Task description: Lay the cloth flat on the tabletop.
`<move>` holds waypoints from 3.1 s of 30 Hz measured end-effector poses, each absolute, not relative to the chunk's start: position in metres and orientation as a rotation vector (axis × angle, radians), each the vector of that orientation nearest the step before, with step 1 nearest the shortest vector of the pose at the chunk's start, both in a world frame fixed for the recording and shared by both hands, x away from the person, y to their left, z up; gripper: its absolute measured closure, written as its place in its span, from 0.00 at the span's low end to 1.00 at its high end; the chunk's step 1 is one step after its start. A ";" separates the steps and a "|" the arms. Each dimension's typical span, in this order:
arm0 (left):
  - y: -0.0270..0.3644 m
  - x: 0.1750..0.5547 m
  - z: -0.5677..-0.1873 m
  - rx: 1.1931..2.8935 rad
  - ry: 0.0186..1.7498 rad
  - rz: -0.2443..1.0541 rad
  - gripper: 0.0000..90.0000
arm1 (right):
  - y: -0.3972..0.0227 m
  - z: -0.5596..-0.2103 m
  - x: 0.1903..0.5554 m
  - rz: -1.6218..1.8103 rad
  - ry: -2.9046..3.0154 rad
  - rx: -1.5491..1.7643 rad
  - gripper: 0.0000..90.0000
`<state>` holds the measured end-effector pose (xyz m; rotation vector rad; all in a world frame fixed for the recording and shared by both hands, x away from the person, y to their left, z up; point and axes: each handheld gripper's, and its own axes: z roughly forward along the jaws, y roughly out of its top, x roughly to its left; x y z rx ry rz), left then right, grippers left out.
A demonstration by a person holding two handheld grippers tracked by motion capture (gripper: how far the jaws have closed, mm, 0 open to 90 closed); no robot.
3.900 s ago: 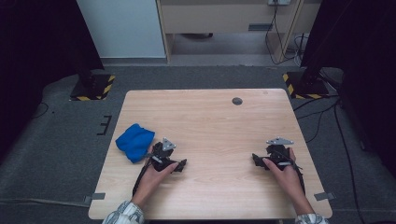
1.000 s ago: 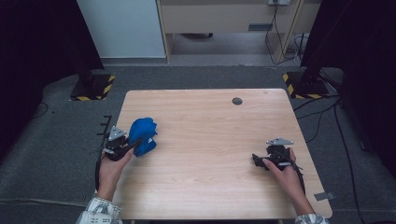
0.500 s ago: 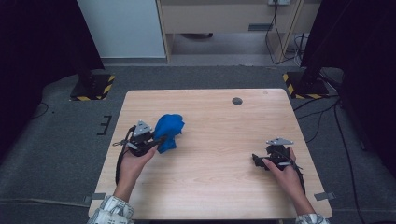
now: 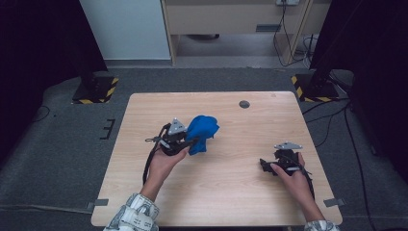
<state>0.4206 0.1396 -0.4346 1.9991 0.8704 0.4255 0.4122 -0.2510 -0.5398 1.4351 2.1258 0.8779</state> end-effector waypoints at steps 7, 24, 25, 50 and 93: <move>0.116 0.418 -0.434 2.031 0.815 0.397 0.76 | -0.251 -0.540 0.412 0.878 2.126 1.435 0.01; 0.084 0.417 -0.489 2.159 0.803 0.295 0.75 | -0.251 -0.540 0.412 0.878 2.126 1.434 0.01; 0.084 0.417 -0.493 2.165 0.806 0.294 0.74 | -0.251 -0.540 0.412 0.879 2.126 1.435 0.01; 0.092 0.415 -0.495 2.080 0.876 0.389 0.24 | -0.251 -0.539 0.410 0.876 2.122 1.441 0.01; 0.107 0.401 -0.474 2.068 0.833 0.442 0.82 | -0.186 -0.510 0.386 1.049 2.343 1.003 0.90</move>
